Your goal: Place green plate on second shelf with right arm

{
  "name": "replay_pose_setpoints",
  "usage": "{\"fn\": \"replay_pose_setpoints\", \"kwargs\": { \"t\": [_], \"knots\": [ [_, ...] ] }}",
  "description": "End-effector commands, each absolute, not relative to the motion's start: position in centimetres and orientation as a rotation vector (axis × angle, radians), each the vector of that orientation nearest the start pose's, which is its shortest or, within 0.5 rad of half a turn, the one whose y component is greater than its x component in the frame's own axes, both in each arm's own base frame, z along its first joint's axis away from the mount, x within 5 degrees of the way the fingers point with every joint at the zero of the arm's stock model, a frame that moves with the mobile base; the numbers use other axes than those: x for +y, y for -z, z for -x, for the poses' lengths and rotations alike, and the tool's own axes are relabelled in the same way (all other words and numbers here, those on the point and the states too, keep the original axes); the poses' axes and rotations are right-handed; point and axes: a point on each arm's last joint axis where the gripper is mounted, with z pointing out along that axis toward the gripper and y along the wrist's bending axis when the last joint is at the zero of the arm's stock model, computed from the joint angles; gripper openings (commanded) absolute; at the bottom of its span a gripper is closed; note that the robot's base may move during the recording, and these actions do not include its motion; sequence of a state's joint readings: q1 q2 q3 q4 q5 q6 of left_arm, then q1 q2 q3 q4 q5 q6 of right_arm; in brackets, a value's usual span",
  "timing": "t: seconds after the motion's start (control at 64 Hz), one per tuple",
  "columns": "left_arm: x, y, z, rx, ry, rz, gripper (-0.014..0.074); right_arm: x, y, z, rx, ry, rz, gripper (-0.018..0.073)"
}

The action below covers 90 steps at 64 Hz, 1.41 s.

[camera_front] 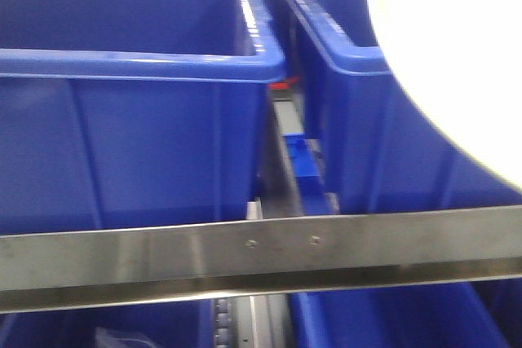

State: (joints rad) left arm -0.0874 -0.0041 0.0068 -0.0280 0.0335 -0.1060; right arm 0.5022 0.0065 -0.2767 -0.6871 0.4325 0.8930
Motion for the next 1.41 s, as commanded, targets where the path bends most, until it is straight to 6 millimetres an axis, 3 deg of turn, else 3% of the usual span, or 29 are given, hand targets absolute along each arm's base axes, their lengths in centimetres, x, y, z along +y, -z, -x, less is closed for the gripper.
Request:
{"fn": "replay_pose_setpoints", "kwargs": {
  "t": [0.0,1.047,1.266,1.391],
  "knots": [
    [-0.5,-20.3,-5.6,1.457,0.191,0.042,0.013,-0.3,-28.9,-3.8,1.478,-0.415,0.027,0.0049],
    [-0.5,-20.3,-5.6,1.457,0.191,0.042,0.013,0.2,-29.5,-3.5,1.407,-0.452,0.076,0.0049],
    [-0.5,-20.3,-5.6,1.457,0.191,0.042,0.013,-0.6,-31.2,-3.1,1.316,-0.285,0.141,0.0055],
    [-0.5,-20.3,-5.6,1.457,0.191,0.042,0.013,-2.4,-32.6,-3.0,1.347,-0.187,-0.028,0.0055]
  ]
}}
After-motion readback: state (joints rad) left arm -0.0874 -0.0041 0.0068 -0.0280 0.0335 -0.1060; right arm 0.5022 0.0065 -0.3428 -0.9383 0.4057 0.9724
